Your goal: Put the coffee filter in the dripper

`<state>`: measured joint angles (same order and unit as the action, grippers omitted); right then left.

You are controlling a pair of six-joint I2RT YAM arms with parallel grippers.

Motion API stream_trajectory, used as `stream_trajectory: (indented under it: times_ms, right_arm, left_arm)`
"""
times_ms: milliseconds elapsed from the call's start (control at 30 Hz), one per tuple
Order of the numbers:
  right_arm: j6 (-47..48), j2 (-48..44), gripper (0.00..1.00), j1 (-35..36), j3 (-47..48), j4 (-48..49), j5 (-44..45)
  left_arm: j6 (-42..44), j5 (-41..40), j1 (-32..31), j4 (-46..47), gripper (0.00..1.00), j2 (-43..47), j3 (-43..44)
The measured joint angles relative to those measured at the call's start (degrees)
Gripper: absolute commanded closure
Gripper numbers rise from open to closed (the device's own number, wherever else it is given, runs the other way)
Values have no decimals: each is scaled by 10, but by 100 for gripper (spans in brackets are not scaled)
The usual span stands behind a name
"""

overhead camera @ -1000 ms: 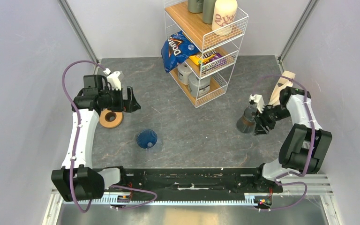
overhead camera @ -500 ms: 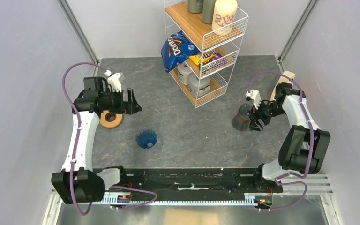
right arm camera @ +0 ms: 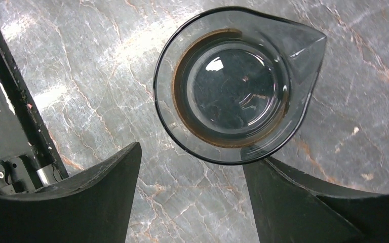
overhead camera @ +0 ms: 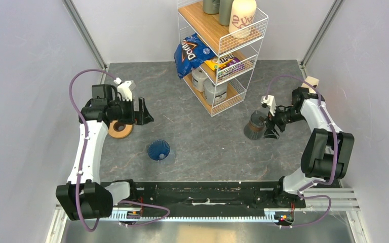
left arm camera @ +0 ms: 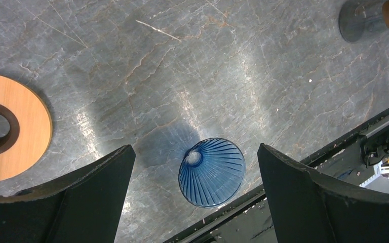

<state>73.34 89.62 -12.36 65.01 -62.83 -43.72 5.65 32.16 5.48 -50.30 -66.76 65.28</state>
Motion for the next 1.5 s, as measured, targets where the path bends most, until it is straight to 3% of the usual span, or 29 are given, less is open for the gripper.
stream_trajectory:
  times_ms: [133,233,400,600,767,1100,1500]
  right_arm:
    - [18,9,19,25,3,-2,-2]
    - [12,28,3,37,21,3,-3]
    - [-24,41,3,21,19,68,-23]
    - [-78,27,3,17,-48,171,-62]
    - [-76,18,3,17,-74,208,-94]
    - [67,23,3,42,-66,139,-120]
    - [169,26,3,168,-49,63,-119]
  left_arm:
    - [6,0,0,-2,0,0,-11]
    - [8,0,0,-4,0,1,-13]
    - [9,0,0,-4,0,4,-14]
    - [9,-1,0,-3,0,6,-19]
    - [9,0,0,-2,0,4,-20]
    - [9,0,0,-1,0,-4,-25]
    - [9,-5,0,-1,0,-2,-44]
